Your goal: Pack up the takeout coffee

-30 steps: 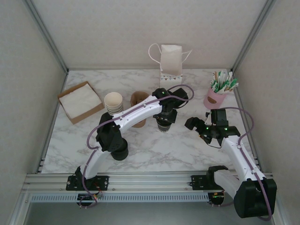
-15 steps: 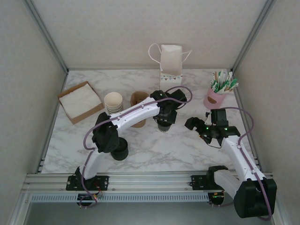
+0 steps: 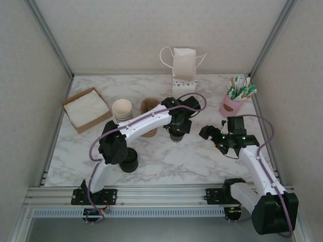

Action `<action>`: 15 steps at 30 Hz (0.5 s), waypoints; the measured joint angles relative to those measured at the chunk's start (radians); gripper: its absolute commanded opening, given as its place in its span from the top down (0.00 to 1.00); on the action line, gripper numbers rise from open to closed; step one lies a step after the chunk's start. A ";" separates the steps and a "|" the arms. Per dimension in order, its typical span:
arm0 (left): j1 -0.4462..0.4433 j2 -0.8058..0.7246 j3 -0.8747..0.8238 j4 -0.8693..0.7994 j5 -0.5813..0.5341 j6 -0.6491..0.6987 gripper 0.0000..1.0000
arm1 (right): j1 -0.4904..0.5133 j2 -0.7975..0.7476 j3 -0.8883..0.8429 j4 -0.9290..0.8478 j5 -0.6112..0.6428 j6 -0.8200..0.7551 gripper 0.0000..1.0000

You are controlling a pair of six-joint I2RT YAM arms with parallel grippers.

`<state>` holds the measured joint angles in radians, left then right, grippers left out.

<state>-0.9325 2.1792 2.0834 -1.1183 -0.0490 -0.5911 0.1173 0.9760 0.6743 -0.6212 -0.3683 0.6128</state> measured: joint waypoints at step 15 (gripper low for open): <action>0.022 -0.074 -0.008 0.054 0.058 0.001 0.14 | 0.000 0.028 0.089 -0.022 -0.037 -0.007 0.05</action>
<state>-0.9104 2.1048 2.0750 -1.0645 0.0093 -0.5903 0.1173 1.0042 0.7631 -0.6434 -0.4049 0.6056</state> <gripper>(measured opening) 0.870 0.973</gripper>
